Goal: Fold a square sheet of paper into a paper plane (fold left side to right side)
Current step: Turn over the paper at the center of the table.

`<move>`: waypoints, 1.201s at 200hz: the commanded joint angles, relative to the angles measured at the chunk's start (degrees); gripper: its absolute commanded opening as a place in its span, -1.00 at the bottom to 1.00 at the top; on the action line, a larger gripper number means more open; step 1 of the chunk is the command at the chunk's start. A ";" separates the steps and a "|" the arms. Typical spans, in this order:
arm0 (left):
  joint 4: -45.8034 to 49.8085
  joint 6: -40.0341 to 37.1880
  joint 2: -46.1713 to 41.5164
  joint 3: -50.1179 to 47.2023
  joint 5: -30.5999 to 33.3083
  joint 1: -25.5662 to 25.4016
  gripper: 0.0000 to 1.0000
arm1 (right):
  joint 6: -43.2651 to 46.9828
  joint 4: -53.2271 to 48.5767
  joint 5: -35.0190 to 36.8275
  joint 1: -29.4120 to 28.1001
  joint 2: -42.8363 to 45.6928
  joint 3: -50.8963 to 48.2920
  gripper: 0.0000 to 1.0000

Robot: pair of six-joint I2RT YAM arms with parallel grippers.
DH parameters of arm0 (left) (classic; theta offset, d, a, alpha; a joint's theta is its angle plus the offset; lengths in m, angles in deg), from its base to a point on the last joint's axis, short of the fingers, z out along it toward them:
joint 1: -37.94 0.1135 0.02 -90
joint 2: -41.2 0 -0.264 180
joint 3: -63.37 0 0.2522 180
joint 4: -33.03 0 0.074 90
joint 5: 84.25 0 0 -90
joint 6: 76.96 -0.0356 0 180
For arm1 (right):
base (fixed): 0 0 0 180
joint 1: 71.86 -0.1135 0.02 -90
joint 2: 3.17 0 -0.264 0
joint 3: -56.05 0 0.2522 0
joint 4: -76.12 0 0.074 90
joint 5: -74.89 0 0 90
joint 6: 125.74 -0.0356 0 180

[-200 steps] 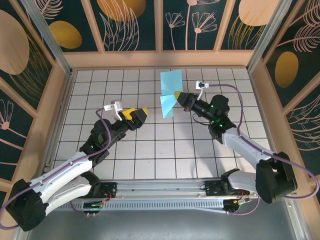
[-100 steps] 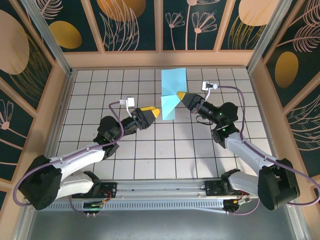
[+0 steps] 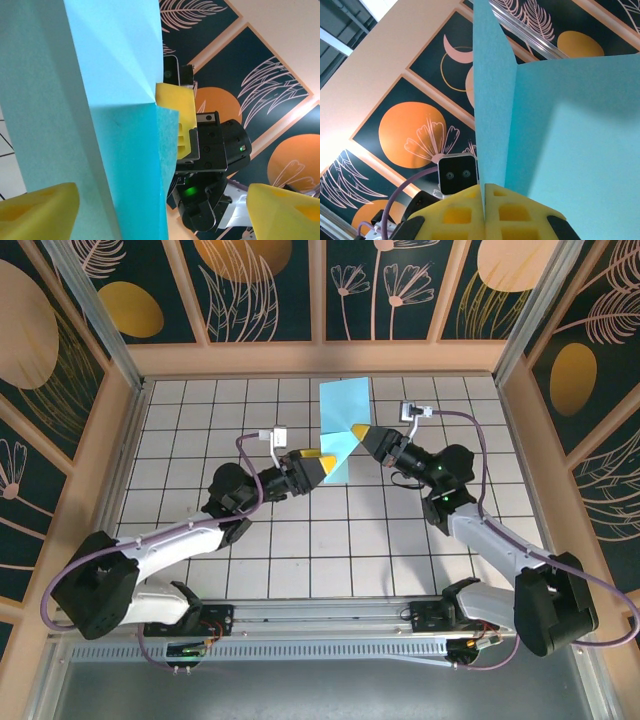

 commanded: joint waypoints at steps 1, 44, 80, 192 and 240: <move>-2.14 -0.89 0.23 2.72 -1.48 -0.29 0.46 | -1.00 3.75 -1.39 -0.42 -0.33 -0.62 -1.00; -1.65 -0.05 0.50 2.60 0.29 -0.23 -0.26 | -1.56 4.47 -1.69 -0.50 -0.43 -0.80 -0.94; 0.53 -0.49 -0.10 2.27 1.77 -0.26 -0.71 | -1.31 3.78 -1.91 -0.54 0.13 -0.88 -0.76; 40.90 -16.95 -6.99 7.31 13.15 -0.25 -1.00 | 27.90 -49.72 25.49 -0.15 17.21 7.01 0.44; 61.01 -21.94 -5.77 12.95 22.53 -0.51 -1.00 | 33.34 -65.71 42.77 -0.14 19.43 9.01 0.69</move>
